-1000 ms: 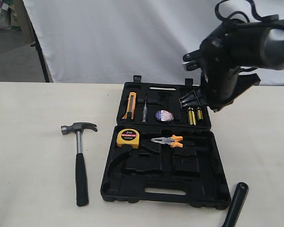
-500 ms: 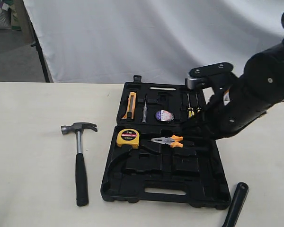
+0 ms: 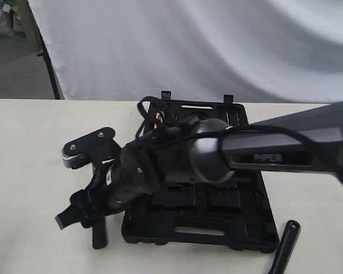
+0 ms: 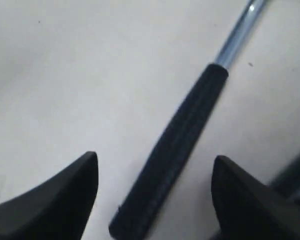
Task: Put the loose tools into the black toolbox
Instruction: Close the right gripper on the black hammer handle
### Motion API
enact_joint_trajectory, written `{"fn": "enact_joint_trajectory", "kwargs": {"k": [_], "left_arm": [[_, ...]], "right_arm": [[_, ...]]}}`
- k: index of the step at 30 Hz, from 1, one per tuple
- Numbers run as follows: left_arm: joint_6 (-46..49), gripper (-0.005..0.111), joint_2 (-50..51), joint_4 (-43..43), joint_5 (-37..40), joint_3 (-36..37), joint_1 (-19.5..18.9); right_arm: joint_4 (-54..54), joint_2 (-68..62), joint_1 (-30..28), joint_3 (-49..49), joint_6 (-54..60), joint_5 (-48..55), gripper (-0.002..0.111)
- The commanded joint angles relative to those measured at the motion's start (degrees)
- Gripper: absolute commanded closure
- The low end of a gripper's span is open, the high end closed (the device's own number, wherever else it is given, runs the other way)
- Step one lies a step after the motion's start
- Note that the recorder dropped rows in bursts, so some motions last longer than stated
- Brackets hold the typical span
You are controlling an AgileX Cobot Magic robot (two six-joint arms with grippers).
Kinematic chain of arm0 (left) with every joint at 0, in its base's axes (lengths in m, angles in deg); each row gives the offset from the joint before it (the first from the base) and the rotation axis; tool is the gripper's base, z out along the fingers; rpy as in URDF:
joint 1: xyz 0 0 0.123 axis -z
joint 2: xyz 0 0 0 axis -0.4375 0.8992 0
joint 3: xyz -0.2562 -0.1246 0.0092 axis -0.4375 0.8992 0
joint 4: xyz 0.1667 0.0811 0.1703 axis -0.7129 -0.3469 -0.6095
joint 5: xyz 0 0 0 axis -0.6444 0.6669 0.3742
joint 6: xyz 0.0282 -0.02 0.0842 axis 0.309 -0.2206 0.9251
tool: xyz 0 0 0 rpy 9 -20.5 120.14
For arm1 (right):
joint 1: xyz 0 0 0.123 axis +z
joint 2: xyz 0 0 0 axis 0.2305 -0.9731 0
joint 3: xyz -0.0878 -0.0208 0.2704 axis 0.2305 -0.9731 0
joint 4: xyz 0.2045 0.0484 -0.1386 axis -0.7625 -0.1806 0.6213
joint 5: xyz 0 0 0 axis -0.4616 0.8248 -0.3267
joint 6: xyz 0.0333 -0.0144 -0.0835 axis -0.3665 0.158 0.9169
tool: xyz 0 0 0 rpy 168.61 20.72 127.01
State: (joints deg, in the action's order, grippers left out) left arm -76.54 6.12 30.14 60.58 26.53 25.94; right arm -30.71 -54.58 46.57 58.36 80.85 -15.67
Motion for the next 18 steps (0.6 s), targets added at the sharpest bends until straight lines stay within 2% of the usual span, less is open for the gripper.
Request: {"fn": "enact_joint_trajectory", "kwargs": {"k": [1, 8, 18], "left_arm": [[-0.4, 0.106, -0.2, -0.2, -0.1, 0.1, 0.0], [-0.4, 0.106, -0.2, -0.2, -0.1, 0.1, 0.0], [-0.4, 0.106, -0.2, -0.2, -0.1, 0.1, 0.0]], "right_arm": [[0.8, -6.7, 0.2, 8.8, 1.7, -0.4, 0.046], [8.7, -16.0, -0.4, 20.9, -1.3, 9.2, 0.046], [9.0, -16.6, -1.9, 22.4, -3.1, 8.2, 0.046]]}}
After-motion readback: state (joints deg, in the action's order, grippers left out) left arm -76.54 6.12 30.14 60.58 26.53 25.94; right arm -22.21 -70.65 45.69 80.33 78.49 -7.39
